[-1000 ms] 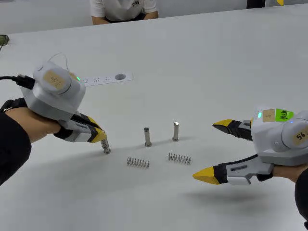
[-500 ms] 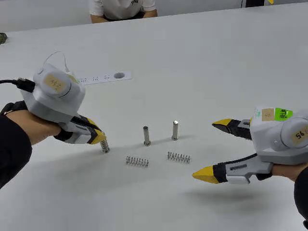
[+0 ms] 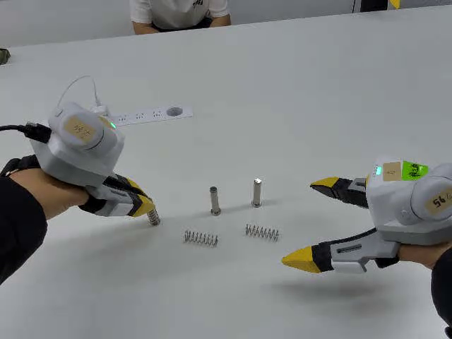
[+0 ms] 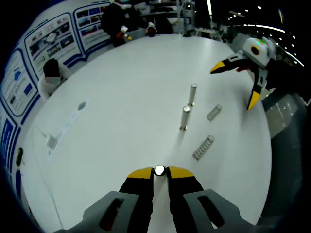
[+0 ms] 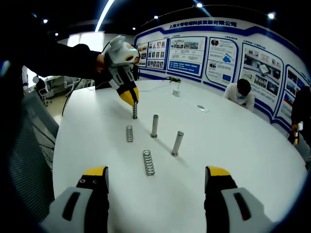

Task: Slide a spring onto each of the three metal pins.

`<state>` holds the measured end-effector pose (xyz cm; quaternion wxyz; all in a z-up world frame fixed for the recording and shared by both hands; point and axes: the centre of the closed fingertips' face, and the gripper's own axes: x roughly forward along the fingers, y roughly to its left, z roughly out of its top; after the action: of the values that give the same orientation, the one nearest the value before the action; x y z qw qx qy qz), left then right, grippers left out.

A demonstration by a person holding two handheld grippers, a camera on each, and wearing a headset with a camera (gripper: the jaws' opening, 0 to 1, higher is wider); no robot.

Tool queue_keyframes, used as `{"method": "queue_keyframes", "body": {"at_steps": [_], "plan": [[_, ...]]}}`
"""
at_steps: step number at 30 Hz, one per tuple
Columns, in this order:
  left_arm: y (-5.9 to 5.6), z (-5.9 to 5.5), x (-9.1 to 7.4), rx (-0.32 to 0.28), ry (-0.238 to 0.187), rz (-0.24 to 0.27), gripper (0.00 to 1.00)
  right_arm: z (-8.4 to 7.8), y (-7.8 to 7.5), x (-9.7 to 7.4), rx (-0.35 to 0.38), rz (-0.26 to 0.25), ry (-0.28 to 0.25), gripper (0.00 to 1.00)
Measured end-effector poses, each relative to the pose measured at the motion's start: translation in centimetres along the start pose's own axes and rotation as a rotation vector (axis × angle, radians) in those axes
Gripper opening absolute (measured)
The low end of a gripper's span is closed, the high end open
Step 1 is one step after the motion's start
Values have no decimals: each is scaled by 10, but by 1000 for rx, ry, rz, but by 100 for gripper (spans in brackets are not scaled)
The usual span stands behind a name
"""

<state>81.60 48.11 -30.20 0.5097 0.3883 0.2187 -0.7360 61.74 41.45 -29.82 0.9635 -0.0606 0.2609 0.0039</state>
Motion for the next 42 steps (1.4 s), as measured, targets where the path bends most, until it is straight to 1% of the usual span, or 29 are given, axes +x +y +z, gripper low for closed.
{"method": "queue_keyframes", "body": {"at_steps": [11,16,27,33,39,42], "plan": [[0,-2,2,-13,-4,4,11,-1,2,1,-1,5,2,83],[-1,-4,3,-13,-5,4,14,0,2,0,0,3,1,83],[1,0,-1,-19,-27,15,24,0,1,0,0,0,0,83],[-1,2,-4,-7,-39,18,29,0,1,0,0,1,0,82],[-1,8,-8,6,-59,26,33,0,2,0,-1,3,1,82],[-2,10,-9,12,-63,27,33,0,2,0,-1,2,2,82]]}}
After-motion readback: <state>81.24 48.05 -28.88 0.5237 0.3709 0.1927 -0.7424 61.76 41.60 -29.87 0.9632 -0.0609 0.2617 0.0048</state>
